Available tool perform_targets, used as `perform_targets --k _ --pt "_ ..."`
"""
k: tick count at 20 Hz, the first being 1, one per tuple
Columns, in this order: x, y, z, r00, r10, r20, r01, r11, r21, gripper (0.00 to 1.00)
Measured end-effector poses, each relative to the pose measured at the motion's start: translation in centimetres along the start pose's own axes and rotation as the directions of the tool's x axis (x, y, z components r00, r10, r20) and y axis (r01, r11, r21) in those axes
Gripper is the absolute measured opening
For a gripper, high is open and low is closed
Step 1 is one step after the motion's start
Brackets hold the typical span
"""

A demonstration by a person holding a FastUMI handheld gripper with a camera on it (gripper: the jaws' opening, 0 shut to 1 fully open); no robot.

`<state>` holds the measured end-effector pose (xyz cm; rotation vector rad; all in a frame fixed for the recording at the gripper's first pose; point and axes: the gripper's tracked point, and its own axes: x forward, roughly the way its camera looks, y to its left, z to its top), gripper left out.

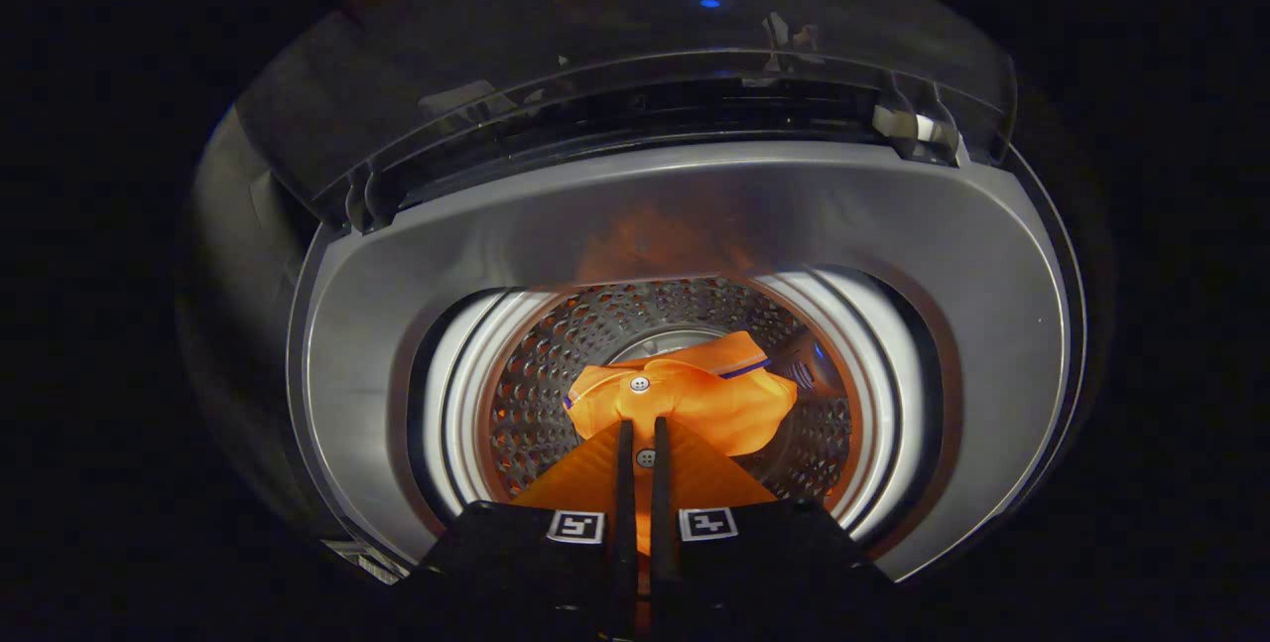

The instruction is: Put the clothes into the washing machine and then close the washing machine lid.

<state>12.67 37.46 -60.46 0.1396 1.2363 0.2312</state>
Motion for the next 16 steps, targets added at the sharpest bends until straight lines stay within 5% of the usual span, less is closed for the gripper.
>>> perform_targets --k 5,7,8,12,16 --pt "-0.5 0.2 0.8 0.999 0.002 0.041 -0.002 1.000 0.005 0.18" --pt "-0.7 0.2 0.8 0.999 -0.008 0.047 0.008 1.000 -0.005 0.42" --pt "-0.8 0.0 0.9 0.998 -0.023 0.054 0.023 1.000 -0.004 0.38" --pt "-1.7 0.1 1.2 0.997 -0.025 0.080 0.026 1.000 -0.013 0.86" --pt "-2.6 -0.2 1.3 0.995 -0.042 0.091 0.045 0.999 -0.021 1.00"
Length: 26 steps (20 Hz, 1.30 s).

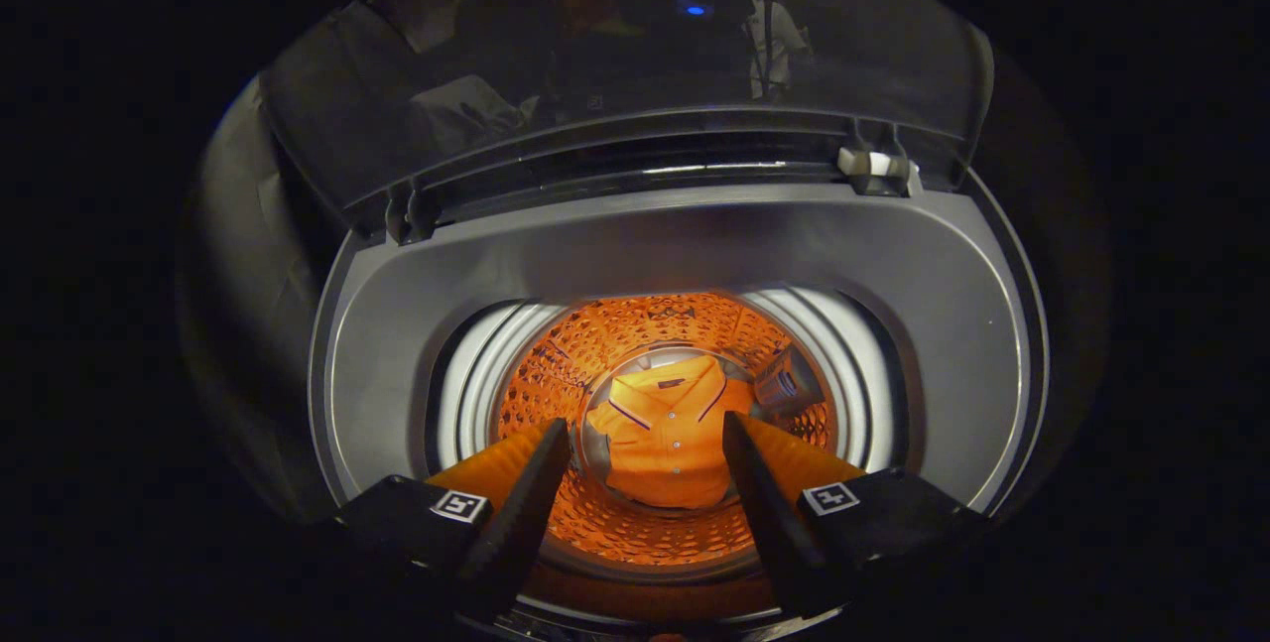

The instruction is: Put the clothes into the washing machine and then close the washing machine lid.

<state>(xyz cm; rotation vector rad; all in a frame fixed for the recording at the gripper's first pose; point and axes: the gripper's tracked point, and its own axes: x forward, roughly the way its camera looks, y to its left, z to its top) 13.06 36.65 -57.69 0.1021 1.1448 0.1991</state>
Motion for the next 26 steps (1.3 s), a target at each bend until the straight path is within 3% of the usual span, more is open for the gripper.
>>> perform_targets --k 6,10,19,26 --pt "-4.2 0.4 1.7 0.999 0.007 0.044 -0.007 1.000 -0.008 1.00" --pt "-9.2 1.3 4.9 0.990 0.015 0.141 -0.008 0.999 -0.054 0.99" --pt "-18.1 3.9 14.6 0.945 0.078 0.319 -0.054 0.995 -0.082 0.99" --pt "-22.1 5.1 21.9 0.890 0.081 0.448 -0.028 0.992 -0.123 0.99"
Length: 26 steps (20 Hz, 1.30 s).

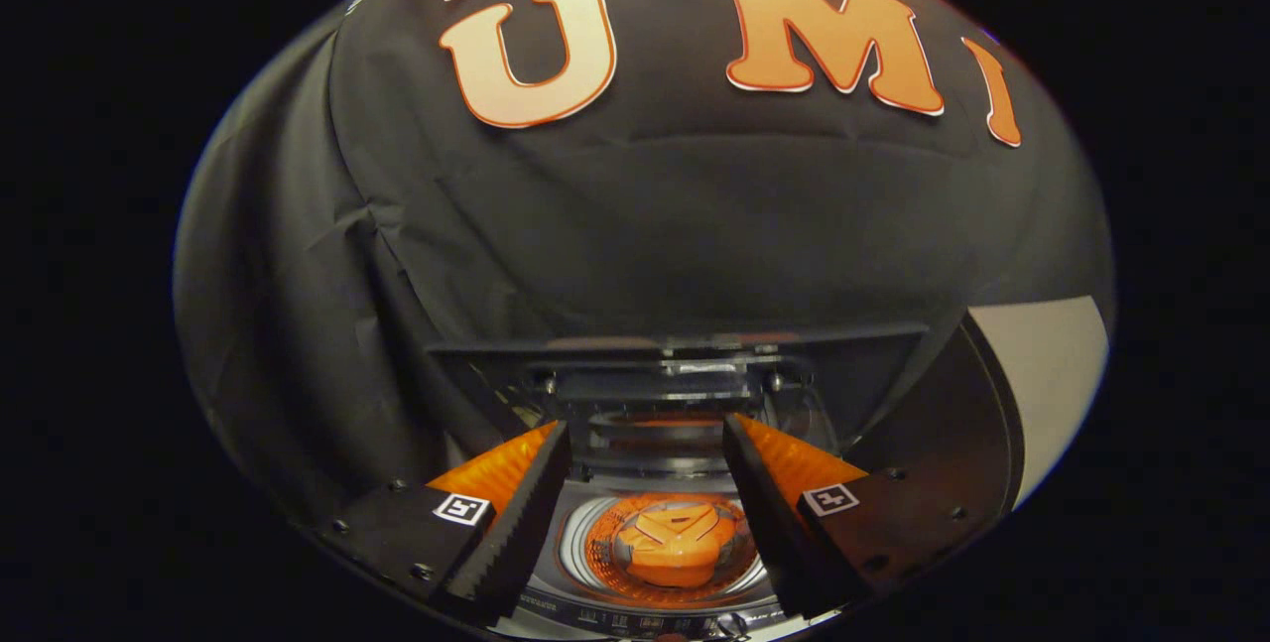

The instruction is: Put the clothes into the washing machine and then close the washing machine lid.

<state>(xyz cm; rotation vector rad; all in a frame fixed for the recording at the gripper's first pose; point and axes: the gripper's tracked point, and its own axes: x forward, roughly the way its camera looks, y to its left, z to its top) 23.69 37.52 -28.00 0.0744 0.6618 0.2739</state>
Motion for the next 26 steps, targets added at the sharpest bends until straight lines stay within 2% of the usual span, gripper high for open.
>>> perform_targets --k 3,8,14,18,26 --pt "0.7 -0.2 3.4 0.997 -0.019 0.070 0.020 1.000 -0.020 0.98" --pt "3.7 -1.0 5.6 0.995 -0.041 0.087 0.043 0.999 -0.020 0.98" --pt "5.5 -1.3 4.9 0.997 -0.056 0.059 0.056 0.998 0.001 0.99" --pt "4.9 -1.0 4.2 0.998 -0.046 0.050 0.047 0.999 -0.020 0.99" --pt "1.1 -0.2 1.6 0.986 -0.037 0.160 0.044 0.998 -0.039 1.00"
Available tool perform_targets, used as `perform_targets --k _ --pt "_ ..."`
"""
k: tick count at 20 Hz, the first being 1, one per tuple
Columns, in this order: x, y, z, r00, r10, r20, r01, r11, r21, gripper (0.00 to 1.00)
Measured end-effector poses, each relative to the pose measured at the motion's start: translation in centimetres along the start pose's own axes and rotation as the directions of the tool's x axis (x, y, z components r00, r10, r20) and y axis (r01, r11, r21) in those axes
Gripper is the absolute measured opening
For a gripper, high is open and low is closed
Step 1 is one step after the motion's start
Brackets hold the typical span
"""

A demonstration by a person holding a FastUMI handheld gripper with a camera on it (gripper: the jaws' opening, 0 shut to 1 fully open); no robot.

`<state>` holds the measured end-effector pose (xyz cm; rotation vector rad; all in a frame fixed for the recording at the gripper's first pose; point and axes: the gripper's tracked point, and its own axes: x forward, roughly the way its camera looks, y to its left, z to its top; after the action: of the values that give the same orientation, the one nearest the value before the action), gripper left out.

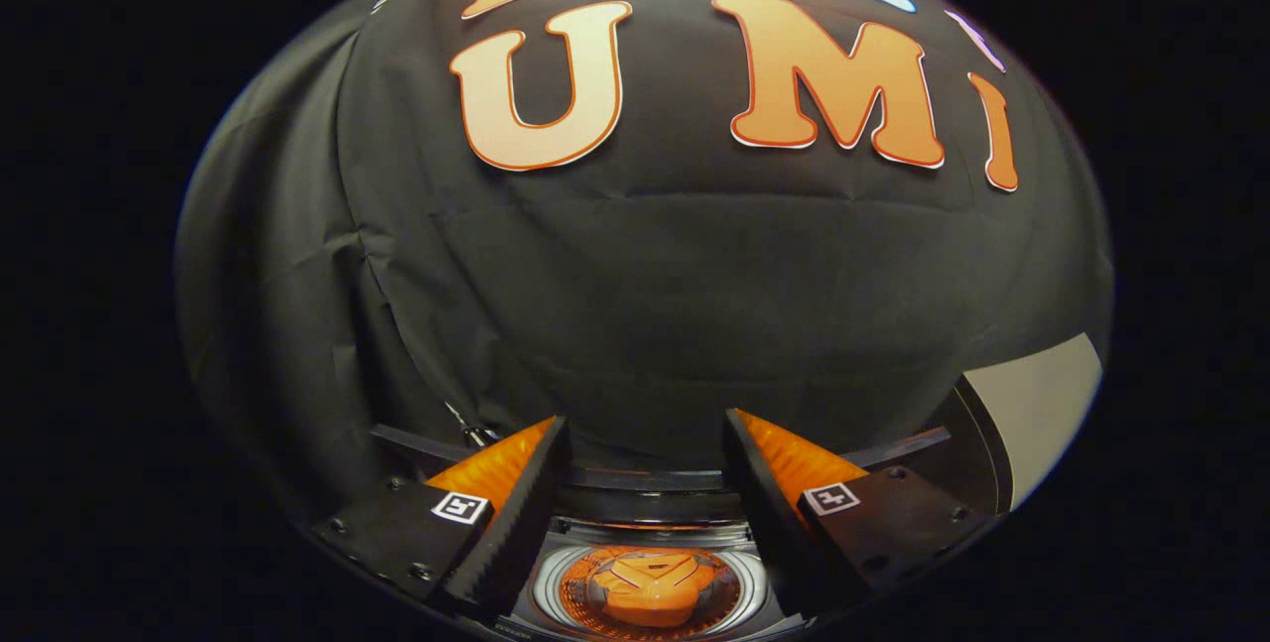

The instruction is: Put the clothes into the washing machine and then close the washing machine lid.

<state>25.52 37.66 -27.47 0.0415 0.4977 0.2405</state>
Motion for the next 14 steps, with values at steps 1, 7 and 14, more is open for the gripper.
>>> perform_targets --k 1,7,14 --pt "-0.5 0.1 -0.3 1.000 0.001 0.013 -0.001 1.000 -0.004 1.00" --pt "-2.3 0.4 -1.6 0.999 0.009 0.045 -0.009 1.000 -0.014 0.99" --pt "-4.8 1.1 -4.2 0.998 0.018 0.060 -0.017 1.000 -0.015 0.99"
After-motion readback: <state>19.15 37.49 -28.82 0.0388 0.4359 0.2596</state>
